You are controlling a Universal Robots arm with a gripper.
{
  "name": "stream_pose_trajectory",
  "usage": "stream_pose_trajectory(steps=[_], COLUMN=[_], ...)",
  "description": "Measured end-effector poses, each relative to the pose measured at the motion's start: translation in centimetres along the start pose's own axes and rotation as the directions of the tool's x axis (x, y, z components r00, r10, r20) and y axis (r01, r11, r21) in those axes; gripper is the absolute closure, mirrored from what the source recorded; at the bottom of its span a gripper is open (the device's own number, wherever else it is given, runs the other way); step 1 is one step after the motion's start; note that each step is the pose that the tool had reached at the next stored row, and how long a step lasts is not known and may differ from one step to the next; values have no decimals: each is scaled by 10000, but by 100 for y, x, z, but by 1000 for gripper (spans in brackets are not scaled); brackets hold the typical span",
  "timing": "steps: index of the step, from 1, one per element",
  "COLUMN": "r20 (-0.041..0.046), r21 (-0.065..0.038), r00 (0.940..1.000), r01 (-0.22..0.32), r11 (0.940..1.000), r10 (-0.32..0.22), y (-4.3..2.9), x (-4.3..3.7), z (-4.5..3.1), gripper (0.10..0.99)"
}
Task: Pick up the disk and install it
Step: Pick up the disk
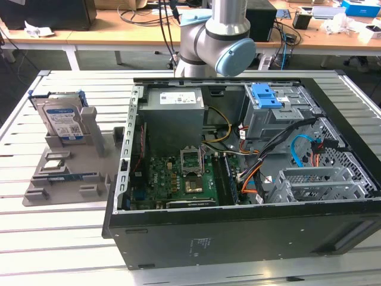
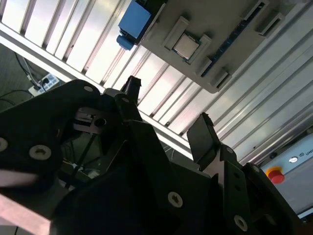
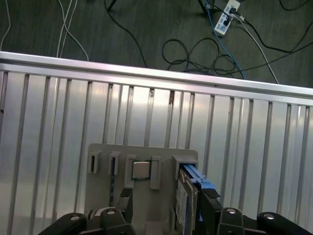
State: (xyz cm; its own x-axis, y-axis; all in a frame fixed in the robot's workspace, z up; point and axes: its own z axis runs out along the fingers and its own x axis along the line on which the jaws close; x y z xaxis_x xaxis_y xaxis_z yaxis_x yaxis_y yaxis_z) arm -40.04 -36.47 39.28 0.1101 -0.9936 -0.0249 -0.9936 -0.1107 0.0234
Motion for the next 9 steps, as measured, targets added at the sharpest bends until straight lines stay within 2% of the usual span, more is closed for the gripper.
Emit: stream_pose_trajectory(steps=[4,7,9], r20=[3,16,31], r21=[4,16,29], r00=[9999,9978,9922], r01=[-150,-668,-1249], r11=[9999,9978,9922], r10=[150,668,1249], y=[0,0,0], x=[0,-1,0], z=[1,3,6], gripper=[427,427,427])
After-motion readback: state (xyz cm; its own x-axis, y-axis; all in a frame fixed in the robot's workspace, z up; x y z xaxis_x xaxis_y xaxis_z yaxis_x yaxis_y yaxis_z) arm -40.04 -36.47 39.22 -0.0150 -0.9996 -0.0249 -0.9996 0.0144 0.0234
